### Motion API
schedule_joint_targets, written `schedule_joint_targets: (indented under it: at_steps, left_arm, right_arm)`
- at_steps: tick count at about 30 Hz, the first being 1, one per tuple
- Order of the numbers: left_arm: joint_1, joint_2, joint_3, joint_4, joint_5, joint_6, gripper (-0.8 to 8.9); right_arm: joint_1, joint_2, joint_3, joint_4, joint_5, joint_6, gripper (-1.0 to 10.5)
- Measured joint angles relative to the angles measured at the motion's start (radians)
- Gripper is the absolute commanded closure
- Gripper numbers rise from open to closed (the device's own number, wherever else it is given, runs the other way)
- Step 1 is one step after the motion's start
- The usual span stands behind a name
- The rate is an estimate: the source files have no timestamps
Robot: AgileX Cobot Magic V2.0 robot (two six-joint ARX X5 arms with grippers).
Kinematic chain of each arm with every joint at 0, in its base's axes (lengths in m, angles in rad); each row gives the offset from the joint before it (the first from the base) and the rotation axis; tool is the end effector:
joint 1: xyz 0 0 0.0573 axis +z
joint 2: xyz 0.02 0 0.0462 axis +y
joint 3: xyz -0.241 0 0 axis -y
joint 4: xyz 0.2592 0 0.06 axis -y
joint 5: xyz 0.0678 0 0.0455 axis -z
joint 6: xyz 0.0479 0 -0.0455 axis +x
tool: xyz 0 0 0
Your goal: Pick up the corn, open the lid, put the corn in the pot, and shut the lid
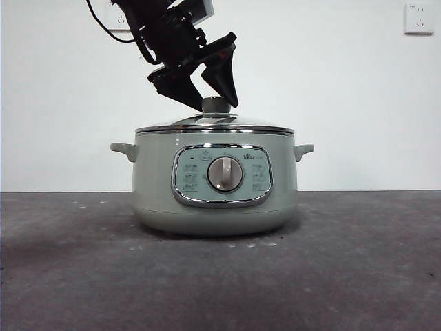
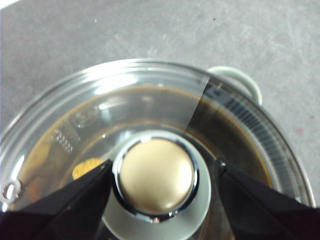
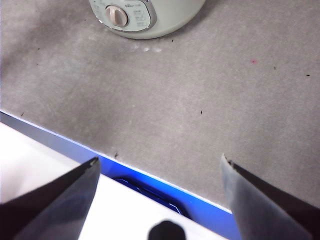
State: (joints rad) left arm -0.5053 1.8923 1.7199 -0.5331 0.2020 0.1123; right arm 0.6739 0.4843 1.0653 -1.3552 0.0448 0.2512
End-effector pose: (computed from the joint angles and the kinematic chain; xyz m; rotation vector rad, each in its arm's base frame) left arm 0.3884 -0.2258 0.2724 0.2119 0.6735 -0.7172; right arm 0.0585 0.0440 0.3273 -0.0444 0.8026 0.4983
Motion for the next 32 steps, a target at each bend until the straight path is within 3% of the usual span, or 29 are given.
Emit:
schedule_joint_targets:
  at_steps: [12,23,32]
  left_arm:
    - [0.001,-0.106,0.016,-0.069,0.0,-0.002,4.6]
    - [-0.003,-0.414,0.018,-0.505,0.041,-0.054,4.63]
    - [-0.006,-0.628,0.021,-0.741,0.041,-0.053,4.63]
  right_arm:
    - [0.0,0.0,0.0,0.0,0.0,0.0,5.4]
    - [0.0,0.0,0.0,0.0,0.037,0.0,5.4]
    - [0.0,0.0,0.0,0.0,0.037,0.0,5.4]
